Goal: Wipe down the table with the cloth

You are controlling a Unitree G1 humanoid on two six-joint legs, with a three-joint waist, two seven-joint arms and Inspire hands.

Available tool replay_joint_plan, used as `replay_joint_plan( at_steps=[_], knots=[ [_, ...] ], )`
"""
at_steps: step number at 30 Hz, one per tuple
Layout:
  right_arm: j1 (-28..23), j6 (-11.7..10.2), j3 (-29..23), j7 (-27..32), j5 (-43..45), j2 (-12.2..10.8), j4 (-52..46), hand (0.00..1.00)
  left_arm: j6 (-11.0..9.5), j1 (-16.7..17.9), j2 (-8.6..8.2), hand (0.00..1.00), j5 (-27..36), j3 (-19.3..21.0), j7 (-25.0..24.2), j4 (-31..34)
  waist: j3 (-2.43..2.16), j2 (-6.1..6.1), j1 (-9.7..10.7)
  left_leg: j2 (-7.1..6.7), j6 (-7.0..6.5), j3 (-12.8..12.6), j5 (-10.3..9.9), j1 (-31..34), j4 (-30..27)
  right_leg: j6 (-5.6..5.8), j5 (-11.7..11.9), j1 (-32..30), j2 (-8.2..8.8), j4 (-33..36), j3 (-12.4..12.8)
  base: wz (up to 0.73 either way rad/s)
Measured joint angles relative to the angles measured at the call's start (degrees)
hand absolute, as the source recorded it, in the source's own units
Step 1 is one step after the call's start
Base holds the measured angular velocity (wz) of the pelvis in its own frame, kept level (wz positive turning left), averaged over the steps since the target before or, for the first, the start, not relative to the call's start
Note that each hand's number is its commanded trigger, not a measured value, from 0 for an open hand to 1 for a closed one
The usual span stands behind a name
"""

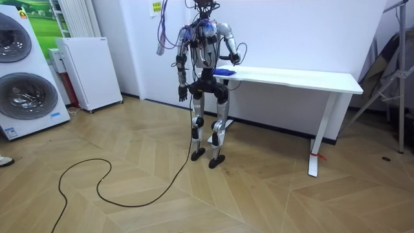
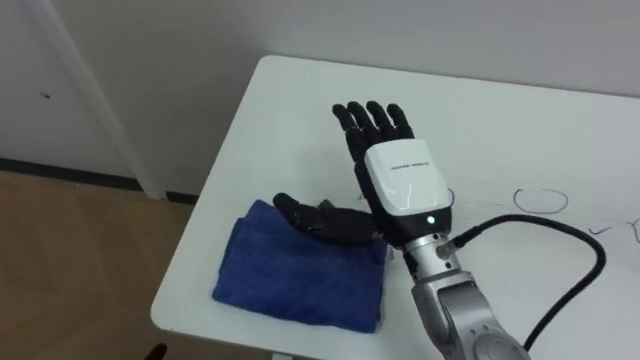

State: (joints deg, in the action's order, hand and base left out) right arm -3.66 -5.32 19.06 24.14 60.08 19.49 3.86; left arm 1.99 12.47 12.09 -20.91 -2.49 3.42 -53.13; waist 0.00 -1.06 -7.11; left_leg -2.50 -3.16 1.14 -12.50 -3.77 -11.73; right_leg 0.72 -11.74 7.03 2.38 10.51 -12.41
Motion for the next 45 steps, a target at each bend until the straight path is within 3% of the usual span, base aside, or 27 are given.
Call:
replay_joint_plan(
  at_steps=[4,11,20,36,45],
  knots=[
    [-2.5,-0.09,2.47,-0.02,-0.09,-0.02,0.97,0.0,-0.01,-0.51,-0.02,0.0,0.01,-1.39,0.43,-0.93,-0.29,-0.61,-0.83,-0.13,-0.02,0.66,0.01,-0.41,0.0,0.0,0.0,0.57,0.12,-0.16,-0.33,0.06],
    [-3.25,-0.19,4.77,-1.12,0.14,-1.05,1.8,0.0,0.06,-0.49,-0.05,0.0,0.06,-2.97,0.56,-1.29,0.18,-0.59,-1.06,-0.16,-0.04,0.76,0.0,0.31,0.05,0.01,0.0,0.8,0.35,-0.91,-0.69,0.03],
    [-4.72,-0.14,6.78,-1.12,0.41,-1.26,2.71,0.0,0.23,-0.39,-0.05,0.0,0.05,-3.32,0.04,-2.09,0.15,-0.59,-1.2,-0.29,-0.02,0.77,0.0,0.38,0.05,0.01,0.0,0.79,0.15,-0.88,-0.75,0.0],
    [-7.33,-1.56,7.31,-1.11,3.21,-1.45,4.8,0.0,-0.01,-0.54,-0.05,0.0,-0.02,-3.35,-0.08,-2.15,0.26,-0.29,-1.23,-0.24,-0.02,0.65,-0.01,0.39,0.23,0.01,0.0,0.7,0.18,-0.89,-0.59,0.0],
    [-9.34,-1.56,7.37,-0.9,3.13,-1.67,4.89,0.0,0.0,-0.35,-0.05,0.0,-0.02,-3.35,1.08,-2.2,0.03,0.02,-1.34,-0.27,-0.02,0.55,-0.01,0.4,0.35,0.02,0.0,0.64,0.18,-0.85,-1.09,0.0]
  ],
)
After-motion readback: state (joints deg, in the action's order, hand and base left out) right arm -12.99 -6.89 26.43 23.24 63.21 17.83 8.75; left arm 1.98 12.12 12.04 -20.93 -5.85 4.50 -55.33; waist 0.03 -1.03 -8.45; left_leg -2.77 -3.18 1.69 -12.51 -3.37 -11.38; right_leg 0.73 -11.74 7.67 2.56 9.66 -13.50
